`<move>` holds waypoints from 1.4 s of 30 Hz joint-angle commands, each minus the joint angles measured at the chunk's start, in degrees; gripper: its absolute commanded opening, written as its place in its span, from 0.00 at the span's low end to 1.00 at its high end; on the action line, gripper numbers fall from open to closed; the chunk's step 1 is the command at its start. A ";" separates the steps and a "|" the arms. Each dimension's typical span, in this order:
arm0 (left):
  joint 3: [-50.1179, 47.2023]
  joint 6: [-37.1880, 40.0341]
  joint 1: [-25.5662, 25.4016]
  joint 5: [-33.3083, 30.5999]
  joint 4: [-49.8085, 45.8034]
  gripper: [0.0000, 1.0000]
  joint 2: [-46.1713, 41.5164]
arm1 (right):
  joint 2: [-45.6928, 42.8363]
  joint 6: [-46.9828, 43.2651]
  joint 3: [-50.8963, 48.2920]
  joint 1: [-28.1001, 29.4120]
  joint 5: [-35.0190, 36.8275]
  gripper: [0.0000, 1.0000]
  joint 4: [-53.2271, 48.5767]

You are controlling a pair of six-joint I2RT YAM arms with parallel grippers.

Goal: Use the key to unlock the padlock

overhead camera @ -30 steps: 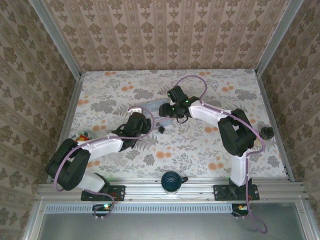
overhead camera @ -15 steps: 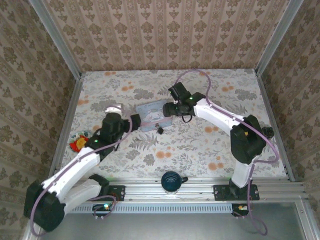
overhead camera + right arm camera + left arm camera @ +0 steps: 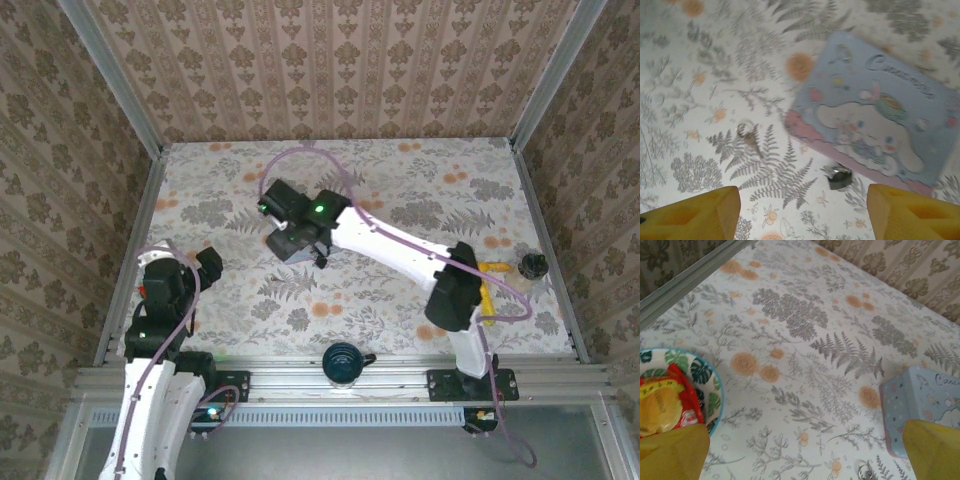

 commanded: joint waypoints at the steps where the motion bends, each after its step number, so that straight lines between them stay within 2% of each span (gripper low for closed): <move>1: -1.28 -2.52 0.90 -0.88 -6.15 1.00 -1.31 | 5.77 -5.03 5.29 0.49 -0.86 0.67 -9.53; 4: -2.66 -4.27 1.34 -2.96 -7.79 1.00 -2.38 | 9.53 -6.32 8.54 0.80 -3.93 0.63 -10.45; 12: -5.03 -5.83 2.13 -1.74 -8.10 1.00 -4.20 | 17.59 -9.85 15.68 2.80 -8.57 0.61 -13.61; 26: -7.85 -8.59 2.22 -0.21 -6.75 1.00 -7.06 | 27.13 -12.54 24.58 3.24 -8.77 0.47 -12.67; 42: -9.16 -10.03 2.31 1.29 -6.69 1.00 -7.15 | 33.94 -11.44 28.59 1.03 -13.10 0.39 -8.72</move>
